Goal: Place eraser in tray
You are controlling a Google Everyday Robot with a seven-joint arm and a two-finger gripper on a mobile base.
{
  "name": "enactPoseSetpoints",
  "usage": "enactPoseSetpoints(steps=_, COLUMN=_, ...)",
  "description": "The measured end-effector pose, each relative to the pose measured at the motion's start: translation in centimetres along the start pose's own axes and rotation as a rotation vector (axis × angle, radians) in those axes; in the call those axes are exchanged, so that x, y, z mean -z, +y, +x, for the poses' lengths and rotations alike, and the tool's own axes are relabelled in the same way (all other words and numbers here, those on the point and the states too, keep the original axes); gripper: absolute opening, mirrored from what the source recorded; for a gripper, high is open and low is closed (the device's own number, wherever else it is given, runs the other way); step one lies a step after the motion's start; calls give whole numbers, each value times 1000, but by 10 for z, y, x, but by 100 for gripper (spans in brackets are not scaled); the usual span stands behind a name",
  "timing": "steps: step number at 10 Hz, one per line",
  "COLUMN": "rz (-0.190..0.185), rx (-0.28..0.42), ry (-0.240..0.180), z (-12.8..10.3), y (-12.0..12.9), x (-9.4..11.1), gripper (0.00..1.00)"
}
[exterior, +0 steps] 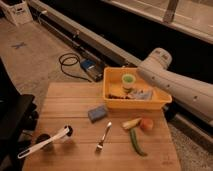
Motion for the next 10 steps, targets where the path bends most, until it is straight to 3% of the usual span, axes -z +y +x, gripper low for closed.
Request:
enactPoseSetpoints(steps=1, rz=4, rx=-2, ry=-32, z=-2, y=-1, x=-11, gripper=65)
enactPoseSetpoints(steps=2, rz=5, rx=0, ry=-38, z=-4, y=-2, x=-12, gripper=65)
enactPoseSetpoints(steps=5, rz=4, rx=2, ry=-28, z=-4, y=1, x=-12, gripper=65)
enactPoseSetpoints(steps=7, rz=-23, rx=3, ry=-11, z=-3, y=6, x=-18, gripper=65)
enactPoseSetpoints(steps=10, rz=-44, rx=34, ry=-25, z=-10, y=4, x=-66, gripper=65)
